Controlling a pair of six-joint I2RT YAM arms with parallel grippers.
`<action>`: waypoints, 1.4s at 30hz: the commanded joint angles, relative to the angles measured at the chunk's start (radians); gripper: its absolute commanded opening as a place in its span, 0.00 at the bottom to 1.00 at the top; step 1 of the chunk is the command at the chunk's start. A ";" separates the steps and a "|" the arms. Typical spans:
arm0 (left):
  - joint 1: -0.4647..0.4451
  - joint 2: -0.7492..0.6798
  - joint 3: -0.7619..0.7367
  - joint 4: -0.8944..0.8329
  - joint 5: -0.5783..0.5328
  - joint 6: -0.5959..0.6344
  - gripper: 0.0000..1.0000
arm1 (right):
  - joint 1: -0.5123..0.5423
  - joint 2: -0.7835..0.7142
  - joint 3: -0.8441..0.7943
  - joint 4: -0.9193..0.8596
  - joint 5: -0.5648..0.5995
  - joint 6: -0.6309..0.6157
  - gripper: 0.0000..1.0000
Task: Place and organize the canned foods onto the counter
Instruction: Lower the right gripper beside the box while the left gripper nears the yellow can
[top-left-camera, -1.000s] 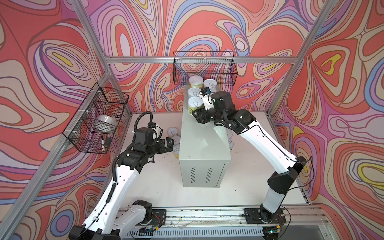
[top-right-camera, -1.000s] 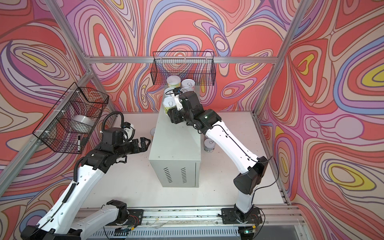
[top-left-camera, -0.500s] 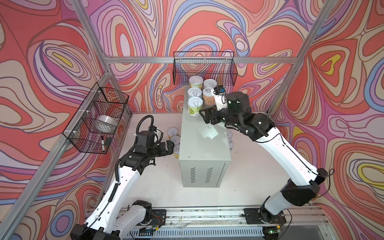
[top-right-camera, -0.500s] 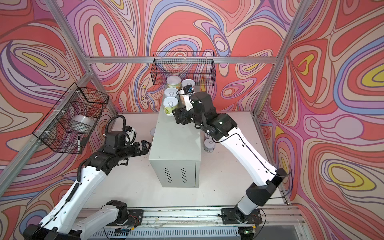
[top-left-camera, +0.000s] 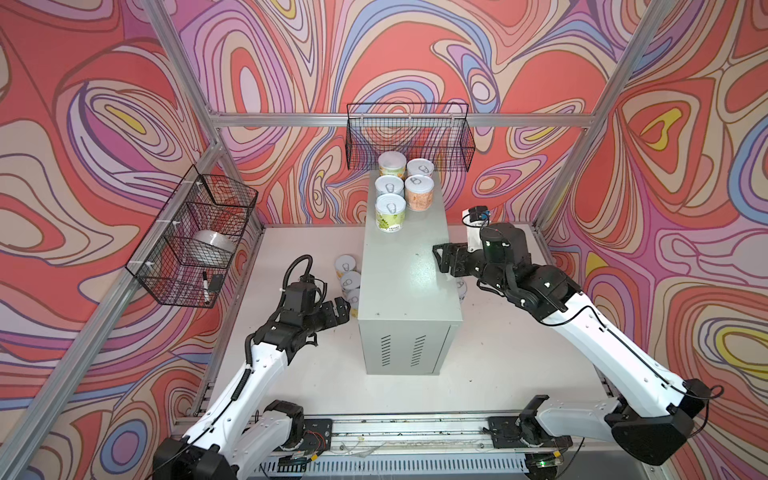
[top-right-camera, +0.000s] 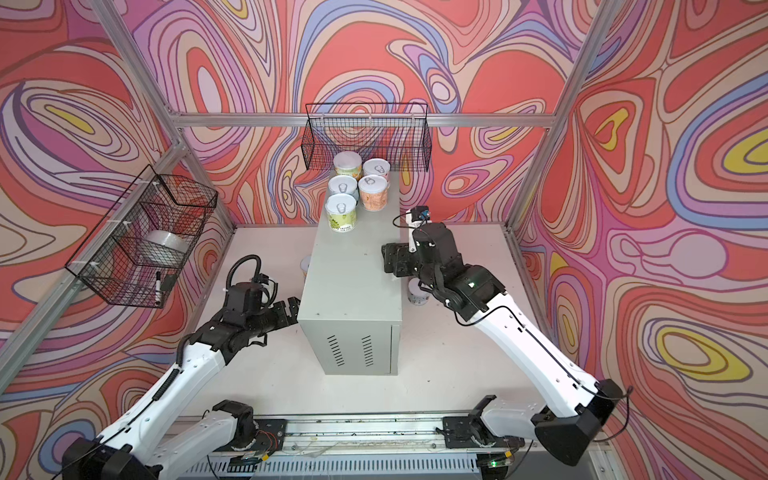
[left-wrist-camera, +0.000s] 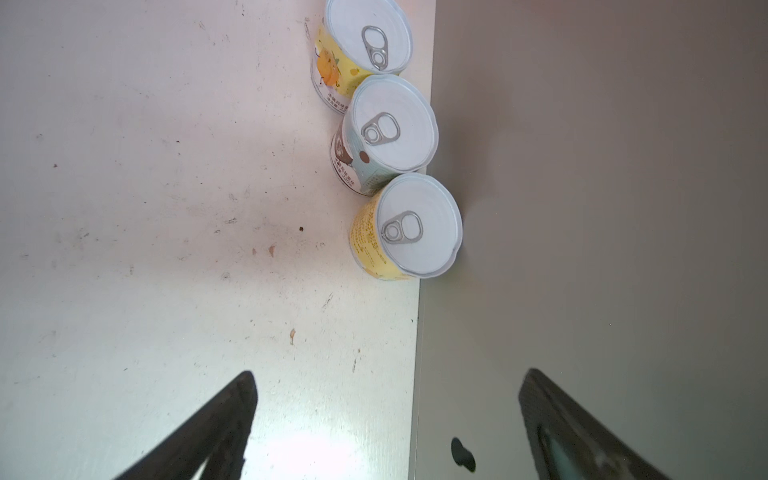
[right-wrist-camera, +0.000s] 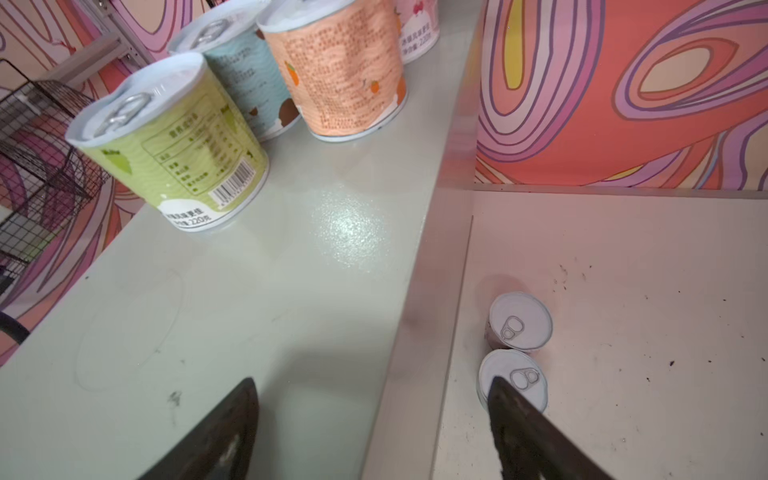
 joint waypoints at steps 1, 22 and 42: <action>-0.010 0.064 -0.009 0.115 -0.023 -0.034 0.99 | -0.018 -0.035 -0.042 -0.035 0.030 0.020 0.89; -0.054 0.399 0.090 0.241 -0.140 0.005 0.95 | -0.123 -0.150 -0.137 -0.030 0.050 0.044 0.88; -0.068 0.462 0.132 -0.026 -0.476 0.015 0.96 | -0.170 -0.149 -0.166 -0.008 0.004 0.050 0.88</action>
